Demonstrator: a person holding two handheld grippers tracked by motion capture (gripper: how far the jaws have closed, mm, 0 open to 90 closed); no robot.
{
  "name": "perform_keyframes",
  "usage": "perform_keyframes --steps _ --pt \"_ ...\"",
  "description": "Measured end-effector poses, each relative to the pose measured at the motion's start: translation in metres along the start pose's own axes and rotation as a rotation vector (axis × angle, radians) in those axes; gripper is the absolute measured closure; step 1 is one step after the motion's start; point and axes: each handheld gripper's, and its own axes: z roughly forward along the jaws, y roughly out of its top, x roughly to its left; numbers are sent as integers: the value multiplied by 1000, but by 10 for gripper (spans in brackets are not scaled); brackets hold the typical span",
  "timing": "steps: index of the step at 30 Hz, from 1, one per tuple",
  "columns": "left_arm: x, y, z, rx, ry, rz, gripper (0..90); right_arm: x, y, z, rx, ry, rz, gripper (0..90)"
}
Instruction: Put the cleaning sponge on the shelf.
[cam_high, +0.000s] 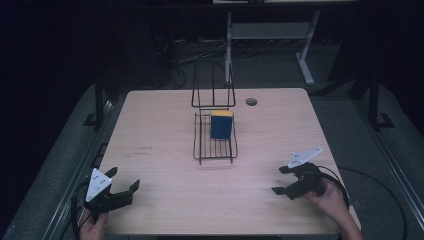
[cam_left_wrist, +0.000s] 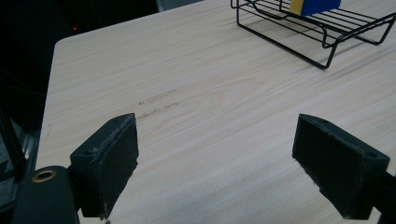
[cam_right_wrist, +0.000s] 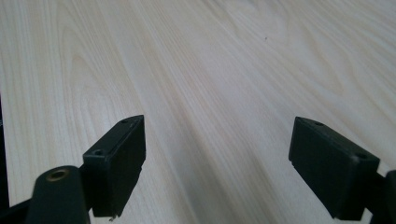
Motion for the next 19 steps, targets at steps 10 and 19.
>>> perform_keyframes --steps 10,19 --pt "0 0 0 0 0 1 139 7 -13 -10 -34 -23 20 187" --pt "0 0 0 1 1 4 139 12 -29 -14 -56 -39 53 188"
